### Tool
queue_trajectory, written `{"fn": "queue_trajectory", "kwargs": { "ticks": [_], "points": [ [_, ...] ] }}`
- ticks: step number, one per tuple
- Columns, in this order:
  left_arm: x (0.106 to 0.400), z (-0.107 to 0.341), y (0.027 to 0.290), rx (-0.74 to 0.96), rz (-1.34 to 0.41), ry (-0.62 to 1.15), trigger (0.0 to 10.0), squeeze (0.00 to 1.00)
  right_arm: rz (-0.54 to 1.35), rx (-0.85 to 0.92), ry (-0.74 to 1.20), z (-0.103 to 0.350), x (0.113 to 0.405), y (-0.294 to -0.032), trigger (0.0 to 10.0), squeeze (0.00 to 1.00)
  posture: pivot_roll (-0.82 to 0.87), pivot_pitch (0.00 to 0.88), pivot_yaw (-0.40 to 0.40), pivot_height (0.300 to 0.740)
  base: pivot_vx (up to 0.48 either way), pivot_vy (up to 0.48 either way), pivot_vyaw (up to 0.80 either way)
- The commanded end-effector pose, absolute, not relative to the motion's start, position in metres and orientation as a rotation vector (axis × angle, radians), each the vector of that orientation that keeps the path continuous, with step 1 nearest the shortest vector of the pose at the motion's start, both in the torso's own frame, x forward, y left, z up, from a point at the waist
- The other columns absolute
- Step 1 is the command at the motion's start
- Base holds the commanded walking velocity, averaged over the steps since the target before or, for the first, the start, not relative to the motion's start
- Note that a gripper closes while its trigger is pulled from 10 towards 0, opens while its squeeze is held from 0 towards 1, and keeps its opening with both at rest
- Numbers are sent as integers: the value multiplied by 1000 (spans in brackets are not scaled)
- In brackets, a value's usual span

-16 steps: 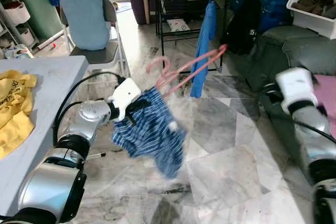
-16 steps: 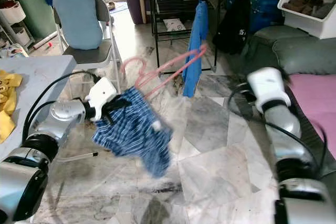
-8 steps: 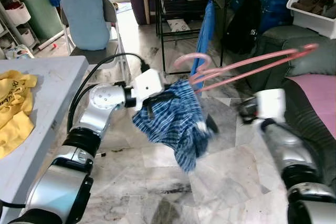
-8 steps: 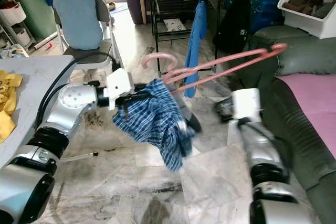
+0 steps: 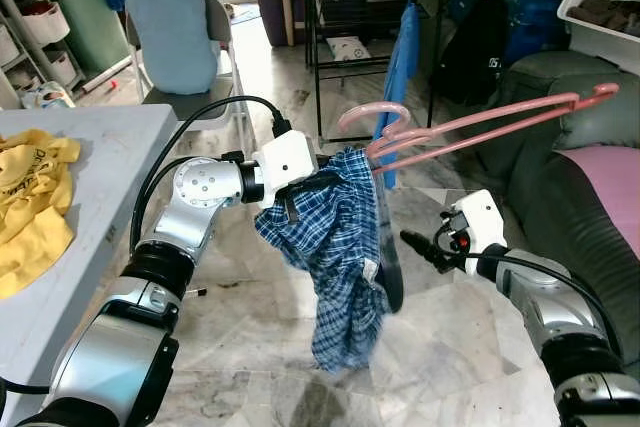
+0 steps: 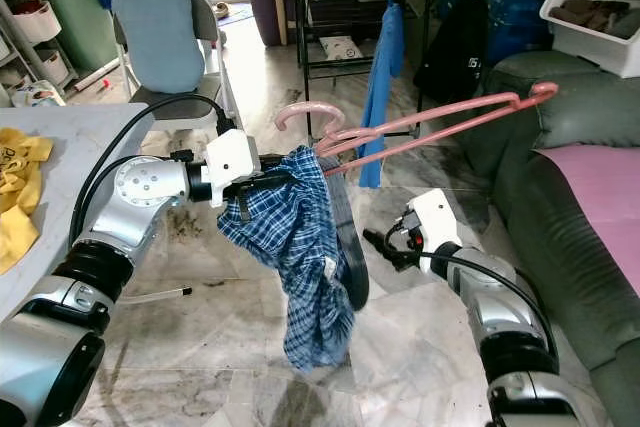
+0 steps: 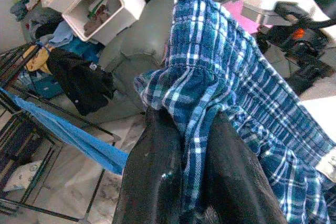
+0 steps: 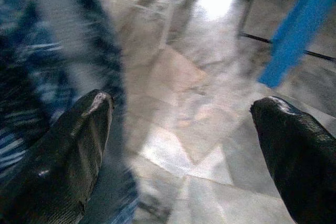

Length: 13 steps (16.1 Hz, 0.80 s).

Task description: Hang hanger

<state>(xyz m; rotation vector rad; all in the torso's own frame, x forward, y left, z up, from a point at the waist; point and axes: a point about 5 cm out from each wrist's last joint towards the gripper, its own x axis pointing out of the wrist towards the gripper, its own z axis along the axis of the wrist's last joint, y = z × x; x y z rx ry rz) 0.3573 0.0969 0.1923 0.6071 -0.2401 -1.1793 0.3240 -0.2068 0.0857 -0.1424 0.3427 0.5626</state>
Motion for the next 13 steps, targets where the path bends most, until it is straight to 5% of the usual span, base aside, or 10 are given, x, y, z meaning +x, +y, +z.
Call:
{"fn": "queue_trajectory", "kwargs": {
  "ticks": [1,6,8,9,10,13],
  "points": [
    [359,203,99,641,-1156,-278,0,0,603,-194,295,94,325,-202,10000,1000,-101,0,46,740,0,0,0],
    [358,191,105,647,-1146,-239,0,0,583,-197,161,114,333,-198,10000,953,-104,0,49,740,0,0,0],
    [356,197,100,636,-1168,-271,0,0,633,-177,209,103,326,-194,10000,620,-102,0,48,740,0,0,0],
    [356,198,99,634,-1172,-278,0,0,645,-177,216,101,324,-193,10000,620,-102,0,48,740,0,0,0],
    [356,207,94,615,-1172,-317,0,0,686,-169,258,90,319,-189,10000,322,-101,0,48,740,0,0,0],
    [349,233,84,481,-1235,-391,0,0,649,-216,314,77,317,-193,10000,208,-98,0,45,740,0,0,0]
  ]
}}
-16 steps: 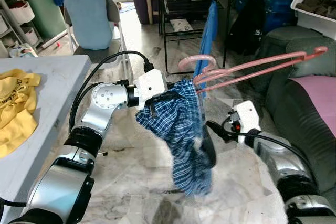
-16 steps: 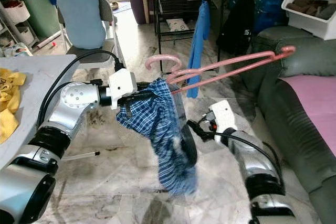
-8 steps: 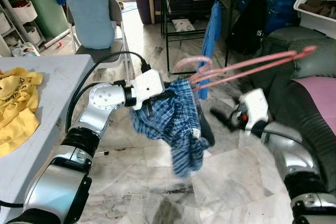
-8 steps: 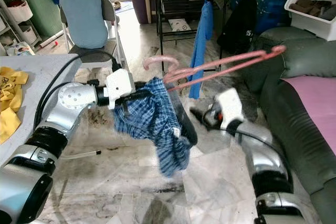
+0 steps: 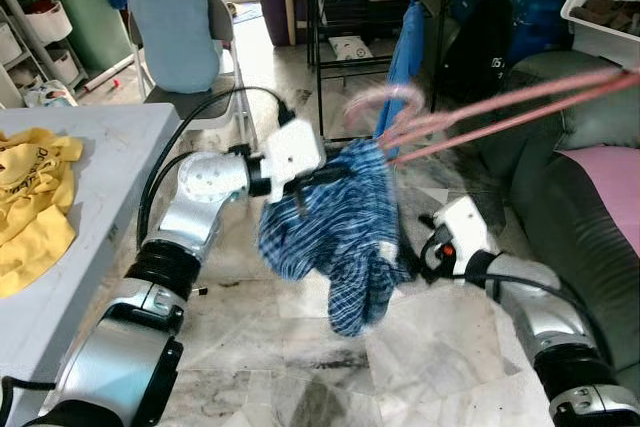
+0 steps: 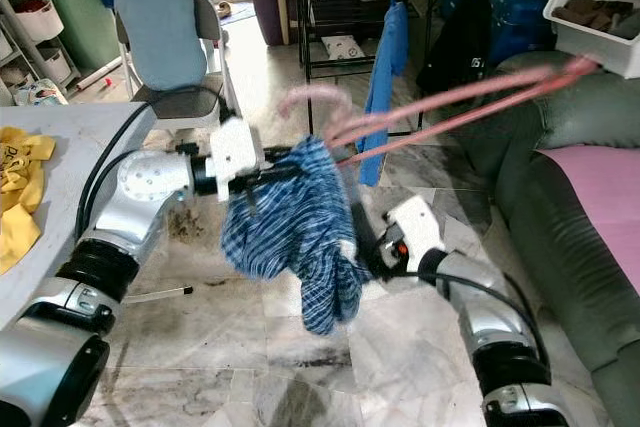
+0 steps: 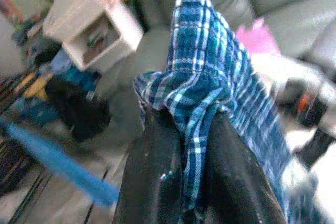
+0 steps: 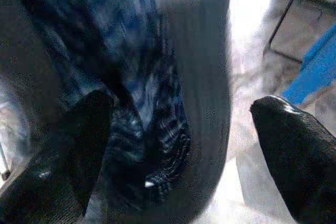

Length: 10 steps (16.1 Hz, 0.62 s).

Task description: Hang hanger

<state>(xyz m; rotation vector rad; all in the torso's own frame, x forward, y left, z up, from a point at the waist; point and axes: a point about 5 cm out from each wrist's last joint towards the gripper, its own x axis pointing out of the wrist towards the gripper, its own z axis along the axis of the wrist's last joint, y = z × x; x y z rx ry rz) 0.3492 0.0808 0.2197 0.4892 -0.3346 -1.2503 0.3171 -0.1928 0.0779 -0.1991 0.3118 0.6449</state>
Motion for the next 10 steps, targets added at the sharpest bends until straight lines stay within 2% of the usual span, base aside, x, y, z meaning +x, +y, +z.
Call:
{"fn": "queue_trajectory", "kwargs": {
  "ticks": [1,4,6,7,8,10],
  "points": [
    [342,250,80,401,-1286,-432,0,0,607,-225,328,75,318,-197,10000,208,-94,0,43,740,0,0,0],
    [337,278,81,258,-1300,-492,0,0,533,-253,365,69,319,-206,10000,208,-90,0,41,740,0,0,0],
    [341,290,89,241,-1261,-506,0,0,493,-256,406,63,316,-214,10000,188,-90,0,41,740,0,0,0],
    [344,295,96,250,-1233,-503,0,0,467,-251,433,59,314,-219,0,137,-91,0,40,740,0,0,0],
    [351,301,111,262,-1163,-492,0,0,397,-227,475,53,308,-234,0,0,-91,0,40,740,0,0,0],
    [356,303,127,266,-1106,-463,0,0,267,-158,497,54,305,-258,0,0,-99,0,39,740,0,0,0]
  ]
}}
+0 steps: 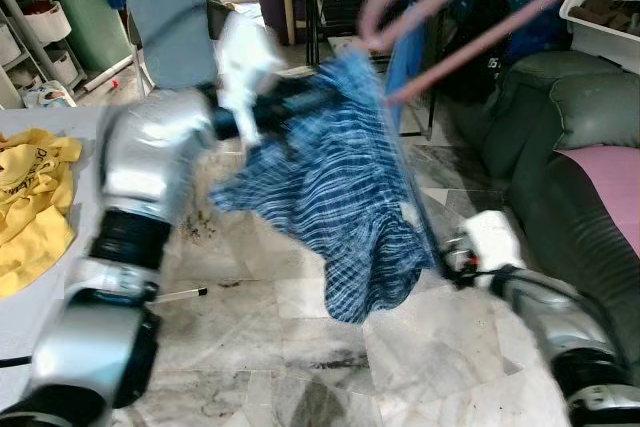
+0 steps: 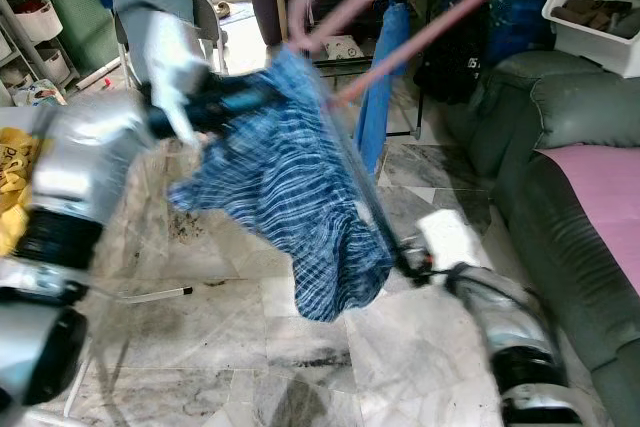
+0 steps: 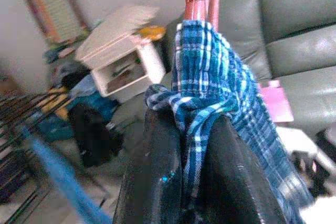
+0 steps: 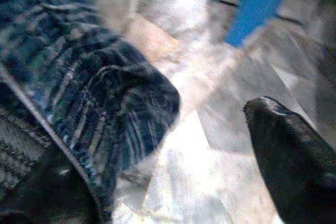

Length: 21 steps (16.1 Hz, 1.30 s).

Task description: Hang hanger

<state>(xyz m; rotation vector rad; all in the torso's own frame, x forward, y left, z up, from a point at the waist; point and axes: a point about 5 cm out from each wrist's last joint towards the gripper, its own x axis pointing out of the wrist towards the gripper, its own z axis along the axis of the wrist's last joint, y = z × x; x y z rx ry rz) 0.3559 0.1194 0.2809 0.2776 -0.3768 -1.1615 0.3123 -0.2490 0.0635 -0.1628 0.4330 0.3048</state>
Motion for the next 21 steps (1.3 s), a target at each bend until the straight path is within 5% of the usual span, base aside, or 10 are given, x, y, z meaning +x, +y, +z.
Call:
{"fn": "queue_trajectory", "kwargs": {
  "ticks": [1,3,7,10,14,21],
  "points": [
    [358,298,134,267,-1085,-438,0,0,173,-116,484,58,305,-273,0,0,-99,0,39,740,0,0,0],
    [362,264,155,286,-1051,-295,0,0,-96,5,361,92,317,-312,0,0,-105,0,38,740,0,0,0],
    [347,221,153,227,-1165,-139,0,0,-245,118,145,155,345,-326,0,0,-115,0,34,740,0,0,0],
    [328,171,144,259,-1301,39,0,0,-222,144,20,201,369,-314,0,0,-108,0,19,740,0,0,0],
    [323,144,143,338,-1314,114,0,0,-203,148,9,208,375,-306,0,0,-121,0,16,740,0,0,0],
    [342,120,151,501,-1047,163,0,0,-164,132,26,202,376,-300,0,0,-126,0,19,740,0,0,0]
  ]
}}
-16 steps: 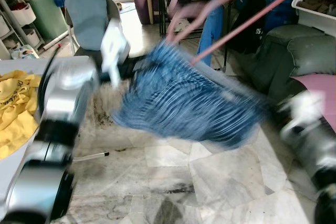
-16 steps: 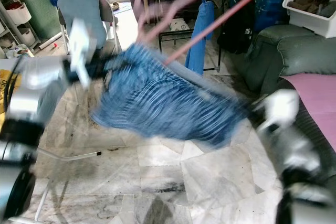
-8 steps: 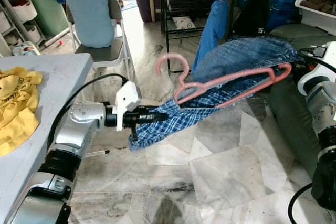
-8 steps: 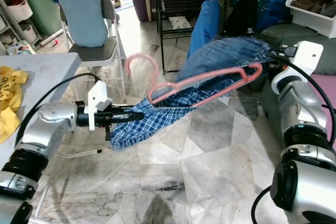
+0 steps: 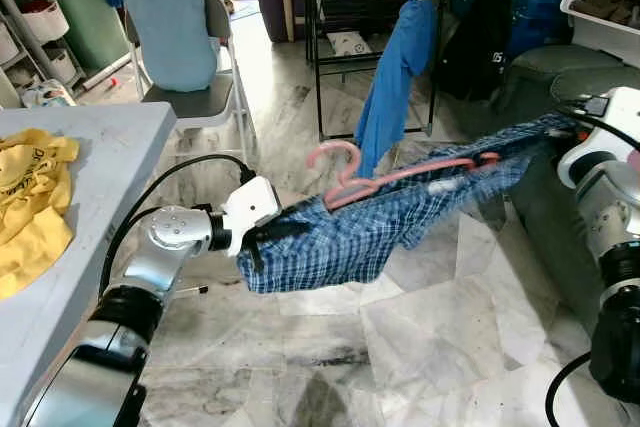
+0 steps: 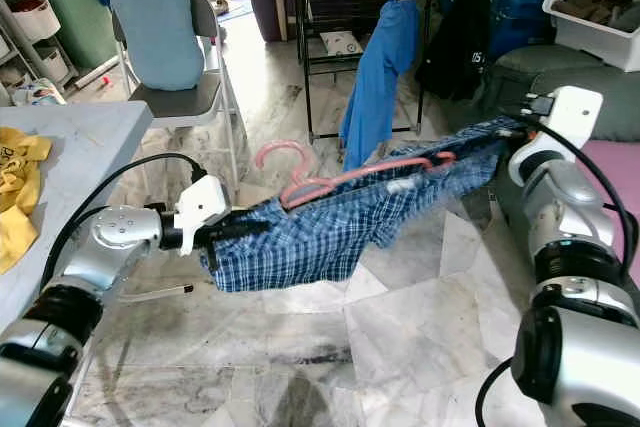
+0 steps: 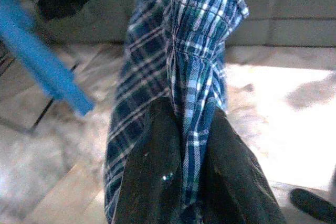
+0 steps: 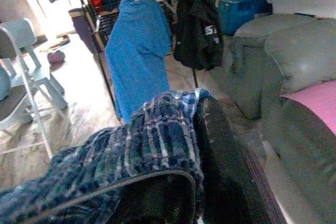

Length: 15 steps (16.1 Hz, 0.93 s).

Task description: Hang hanger

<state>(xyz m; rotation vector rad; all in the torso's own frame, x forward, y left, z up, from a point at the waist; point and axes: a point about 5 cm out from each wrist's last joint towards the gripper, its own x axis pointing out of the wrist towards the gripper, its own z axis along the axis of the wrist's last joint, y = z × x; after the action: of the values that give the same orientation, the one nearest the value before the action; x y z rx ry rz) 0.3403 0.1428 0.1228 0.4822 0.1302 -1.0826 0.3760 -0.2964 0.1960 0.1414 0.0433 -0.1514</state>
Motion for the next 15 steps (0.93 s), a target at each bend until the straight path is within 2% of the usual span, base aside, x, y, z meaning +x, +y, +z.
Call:
{"fn": "queue_trajectory", "kwargs": {
  "ticks": [1,4,5,8,11,13,15],
  "points": [
    [344,117,152,500,-1010,180,0,0,-159,129,24,203,376,-299,0,0,-126,0,19,740,0,0,0],
    [350,103,145,531,-866,214,0,0,-106,91,14,203,380,-286,0,0,-126,0,20,740,0,0,0],
    [355,100,137,519,-778,209,0,0,-80,86,11,202,383,-277,0,0,-131,0,20,740,0,0,0],
    [359,96,121,442,-674,205,0,0,-29,101,-2,199,388,-256,0,0,-131,0,20,740,0,0,0],
    [366,99,102,155,-450,204,0,0,73,147,15,186,393,-213,0,0,-127,0,19,740,0,0,0],
    [369,101,94,42,-364,207,0,0,235,120,34,176,389,-177,0,0,-124,0,15,740,0,0,0],
    [371,101,98,-19,-302,221,0,0,391,62,74,162,378,-158,0,0,-128,0,18,740,0,0,0]
  ]
}}
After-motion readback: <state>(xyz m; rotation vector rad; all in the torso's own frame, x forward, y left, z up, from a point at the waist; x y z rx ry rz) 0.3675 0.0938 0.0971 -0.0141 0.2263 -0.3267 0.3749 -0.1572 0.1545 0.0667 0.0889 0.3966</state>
